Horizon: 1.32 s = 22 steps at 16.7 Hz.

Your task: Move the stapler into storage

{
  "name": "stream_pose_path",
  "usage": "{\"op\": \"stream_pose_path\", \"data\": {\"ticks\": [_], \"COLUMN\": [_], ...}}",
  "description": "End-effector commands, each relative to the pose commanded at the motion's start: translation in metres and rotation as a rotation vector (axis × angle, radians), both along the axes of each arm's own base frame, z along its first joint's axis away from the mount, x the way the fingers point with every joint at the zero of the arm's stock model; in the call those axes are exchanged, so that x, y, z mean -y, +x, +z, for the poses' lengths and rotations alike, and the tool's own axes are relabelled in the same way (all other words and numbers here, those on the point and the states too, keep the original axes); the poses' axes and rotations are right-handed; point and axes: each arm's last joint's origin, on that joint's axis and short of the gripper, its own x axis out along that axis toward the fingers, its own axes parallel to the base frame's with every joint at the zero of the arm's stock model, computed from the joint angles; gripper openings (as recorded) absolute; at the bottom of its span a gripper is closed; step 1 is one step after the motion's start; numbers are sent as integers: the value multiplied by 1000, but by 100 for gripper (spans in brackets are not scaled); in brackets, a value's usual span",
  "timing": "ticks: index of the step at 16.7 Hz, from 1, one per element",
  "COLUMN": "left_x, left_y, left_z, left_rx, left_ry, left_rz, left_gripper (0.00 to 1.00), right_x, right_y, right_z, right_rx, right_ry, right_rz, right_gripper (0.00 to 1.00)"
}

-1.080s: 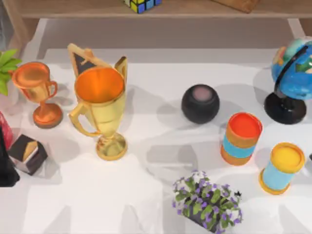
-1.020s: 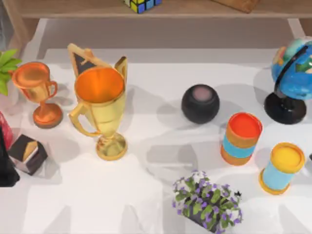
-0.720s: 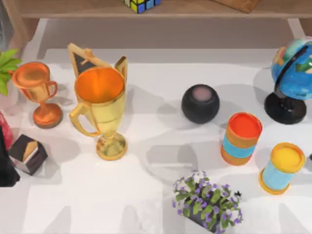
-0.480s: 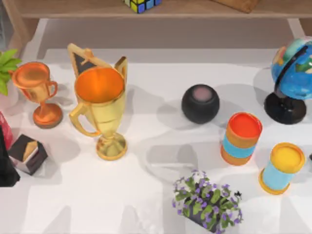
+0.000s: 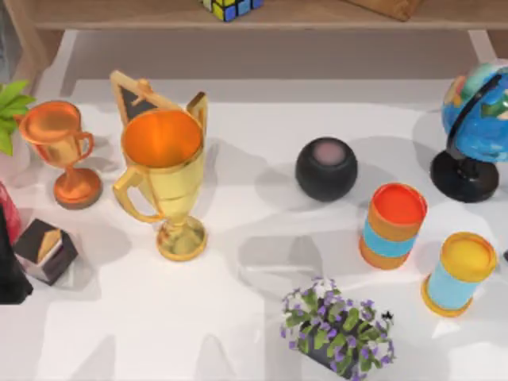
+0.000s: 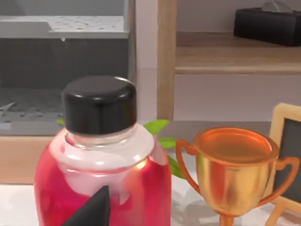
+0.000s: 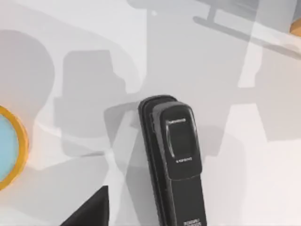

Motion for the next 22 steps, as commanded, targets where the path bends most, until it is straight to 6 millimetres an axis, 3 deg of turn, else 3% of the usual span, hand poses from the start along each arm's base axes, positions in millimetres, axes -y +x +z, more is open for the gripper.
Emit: {"op": "stream_pose_path", "data": {"ticks": [5,9,17,22], "left_x": [0,0,0,0], "left_y": [0,0,0,0], "left_z": [0,0,0,0], "left_rx": [0,0,0,0], "left_ry": [0,0,0,0], "left_rz": [0,0,0,0], "left_gripper": [100,100,100,100], "right_x": [3,1,-2,-5], "right_y": [54,79,81,77], "right_z": [-22,-39,-46,-88], "right_rx": [-350,-507,-538,-569], "right_ry": [-33,-32,-34,-34], "right_rz": [94,154,174,185], "right_gripper": [100,100,100,100]}}
